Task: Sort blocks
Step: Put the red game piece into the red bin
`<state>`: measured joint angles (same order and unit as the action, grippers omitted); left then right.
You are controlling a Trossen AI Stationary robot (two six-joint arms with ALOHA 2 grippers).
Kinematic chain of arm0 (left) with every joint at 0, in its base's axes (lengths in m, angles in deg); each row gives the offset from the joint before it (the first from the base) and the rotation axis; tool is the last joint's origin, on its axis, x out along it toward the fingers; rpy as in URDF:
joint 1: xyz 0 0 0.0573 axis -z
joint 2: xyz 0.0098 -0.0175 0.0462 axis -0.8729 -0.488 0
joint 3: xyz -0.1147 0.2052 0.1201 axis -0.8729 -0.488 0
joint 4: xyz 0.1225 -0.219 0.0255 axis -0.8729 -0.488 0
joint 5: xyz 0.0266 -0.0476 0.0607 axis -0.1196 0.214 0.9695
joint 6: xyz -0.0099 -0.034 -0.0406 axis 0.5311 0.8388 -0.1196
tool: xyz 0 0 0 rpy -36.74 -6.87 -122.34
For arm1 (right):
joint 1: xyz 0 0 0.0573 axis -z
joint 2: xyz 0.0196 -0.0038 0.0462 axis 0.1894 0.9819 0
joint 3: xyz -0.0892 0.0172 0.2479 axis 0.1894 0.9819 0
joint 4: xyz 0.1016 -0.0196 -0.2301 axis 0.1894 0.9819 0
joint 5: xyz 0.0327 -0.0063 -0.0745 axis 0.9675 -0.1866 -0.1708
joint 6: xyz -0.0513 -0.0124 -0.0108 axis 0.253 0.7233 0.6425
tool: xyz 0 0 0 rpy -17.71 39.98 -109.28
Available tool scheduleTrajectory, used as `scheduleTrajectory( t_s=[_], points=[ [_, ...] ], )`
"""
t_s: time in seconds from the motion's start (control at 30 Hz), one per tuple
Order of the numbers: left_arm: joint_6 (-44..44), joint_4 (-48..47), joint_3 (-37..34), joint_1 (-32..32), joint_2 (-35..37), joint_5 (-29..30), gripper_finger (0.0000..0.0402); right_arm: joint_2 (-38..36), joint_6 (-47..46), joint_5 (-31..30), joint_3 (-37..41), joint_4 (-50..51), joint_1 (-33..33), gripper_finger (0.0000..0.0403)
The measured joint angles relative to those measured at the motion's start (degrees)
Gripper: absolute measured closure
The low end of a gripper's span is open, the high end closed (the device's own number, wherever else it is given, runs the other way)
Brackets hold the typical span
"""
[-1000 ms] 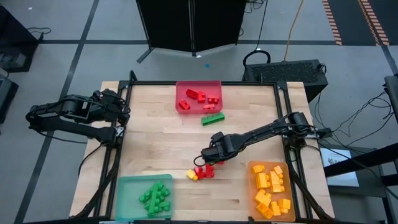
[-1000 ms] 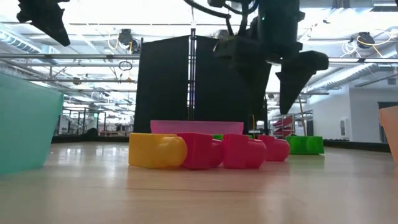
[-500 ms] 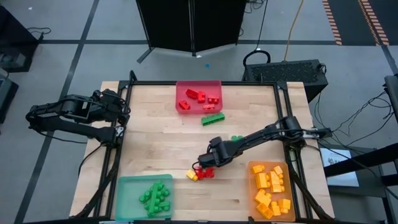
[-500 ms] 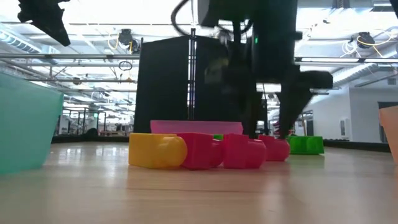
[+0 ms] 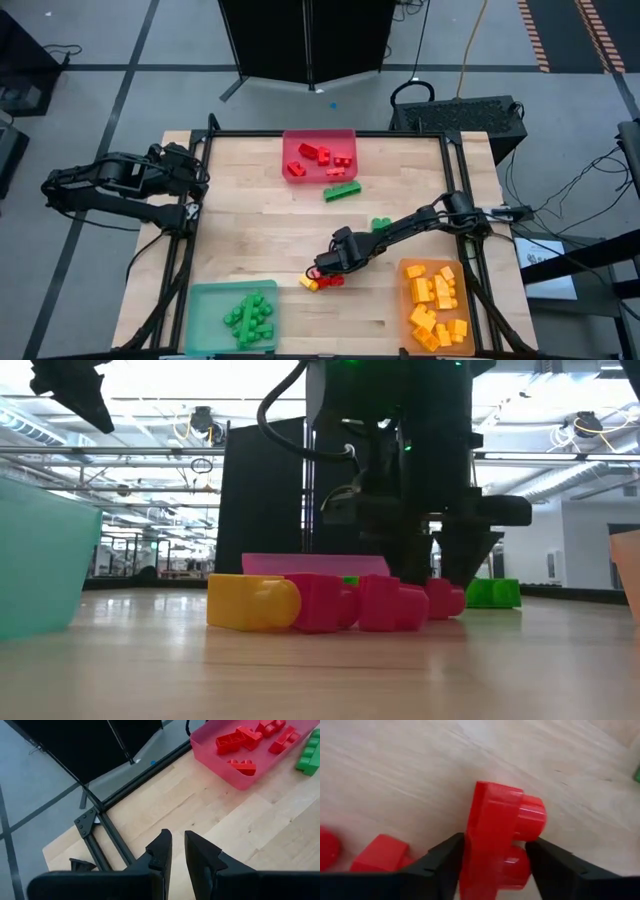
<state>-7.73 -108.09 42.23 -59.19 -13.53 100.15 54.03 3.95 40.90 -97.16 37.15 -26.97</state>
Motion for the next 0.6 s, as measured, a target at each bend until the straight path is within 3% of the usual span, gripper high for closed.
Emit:
scheduleTrajectory(
  t_s=[0.1,0.37,0.6],
  points=[
    [-0.26,0.03,0.02,-0.02,0.0,0.3,0.0343,-0.02,1.39,-0.07,0.02,0.36,0.17,0.025],
    [-0.26,0.01,0.0,0.01,0.01,0.43,0.0343,-2.2,6.43,-1.57,-0.46,0.71,0.98,0.0252],
    [-0.22,0.07,0.0,0.01,0.02,0.44,0.0343,-9.9,13.89,-9.1,-1.7,-0.19,7.26,0.0252]
  ],
)
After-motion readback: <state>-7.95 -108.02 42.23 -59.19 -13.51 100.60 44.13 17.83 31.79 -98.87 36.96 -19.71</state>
